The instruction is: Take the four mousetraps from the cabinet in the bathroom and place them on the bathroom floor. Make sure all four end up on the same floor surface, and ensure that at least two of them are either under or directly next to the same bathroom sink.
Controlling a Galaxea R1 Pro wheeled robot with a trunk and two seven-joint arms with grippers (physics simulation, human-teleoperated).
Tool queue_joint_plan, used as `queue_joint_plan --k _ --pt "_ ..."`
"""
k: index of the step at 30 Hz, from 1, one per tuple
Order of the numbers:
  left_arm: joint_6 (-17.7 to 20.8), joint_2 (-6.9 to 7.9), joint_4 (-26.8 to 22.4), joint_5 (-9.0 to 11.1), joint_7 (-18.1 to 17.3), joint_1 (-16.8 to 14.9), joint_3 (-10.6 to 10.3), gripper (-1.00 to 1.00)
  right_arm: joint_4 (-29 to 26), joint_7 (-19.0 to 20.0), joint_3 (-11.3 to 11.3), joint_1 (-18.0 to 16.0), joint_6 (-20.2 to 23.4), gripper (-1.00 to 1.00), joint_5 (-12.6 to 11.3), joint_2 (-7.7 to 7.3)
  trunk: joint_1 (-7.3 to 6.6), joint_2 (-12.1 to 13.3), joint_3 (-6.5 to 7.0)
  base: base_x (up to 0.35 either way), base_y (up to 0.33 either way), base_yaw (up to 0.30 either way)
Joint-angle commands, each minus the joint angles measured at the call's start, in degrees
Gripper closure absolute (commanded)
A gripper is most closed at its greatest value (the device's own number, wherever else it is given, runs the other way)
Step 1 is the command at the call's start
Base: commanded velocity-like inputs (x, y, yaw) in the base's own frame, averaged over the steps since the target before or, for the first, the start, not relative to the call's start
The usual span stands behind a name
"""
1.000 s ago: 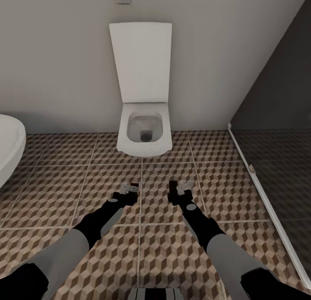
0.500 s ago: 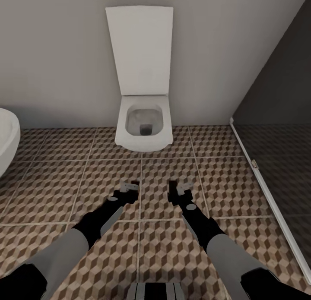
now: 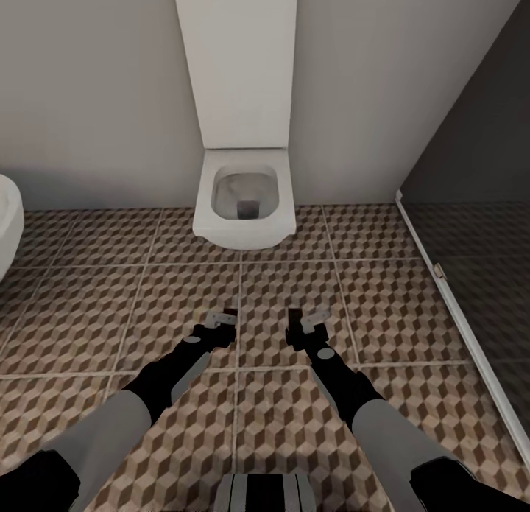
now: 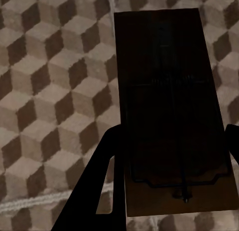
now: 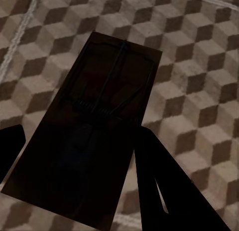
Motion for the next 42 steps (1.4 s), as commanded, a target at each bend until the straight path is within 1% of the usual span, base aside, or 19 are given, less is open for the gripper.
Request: queue_joint_plan --k 1,23,29,31,35,37,42 --pt "0.2 0.09 -0.1 0.5 0.6 -0.1 -0.4 1.0 0.0 -0.6 0.3 0.0 0.2 1.0 0.5 -0.01 0.22 -0.4 -0.31 0.0 0.0 0.0" --pt "0.2 0.12 -0.1 0.5 0.6 -0.1 -0.4 1.0 0.0 -0.5 0.3 0.0 0.2 1.0 0.5 -0.01 5.05 -9.3 -6.22 0.0 0.0 0.0" --pt "0.1 0.16 -0.1 0.5 0.6 -0.1 -0.4 1.0 0.0 -0.4 0.3 0.0 -0.2 1.0 0.5 -0.01 5.05 -9.3 -6.44 0.0 0.0 0.0" --pt "0.0 0.17 -0.1 0.5 0.6 -0.1 -0.4 1.0 0.2 -0.4 0.3 0.0 -1.0 1.0 0.5 -0.06 5.05 -9.3 -6.45 0.0 0.0 0.0" --pt "-0.1 0.37 -0.1 0.5 0.6 -0.1 -0.4 1.0 0.9 -0.3 0.3 0.0 -4.8 1.0 0.4 -0.09 5.05 -9.3 -6.46 0.0 0.0 0.0" --pt "-0.1 0.4 -0.2 0.5 0.6 -0.1 -0.4 1.0 1.3 -0.3 0.3 0.0 -6.0 1.0 0.4 -0.1 5.05 -9.3 -6.46 0.0 0.0 0.0" --pt "-0.2 0.44 -0.2 0.5 0.6 -0.1 -0.4 1.0 1.9 -0.3 0.3 0.0 -7.0 1.0 0.4 -0.1 5.05 -9.3 -6.47 0.0 0.0 0.0"
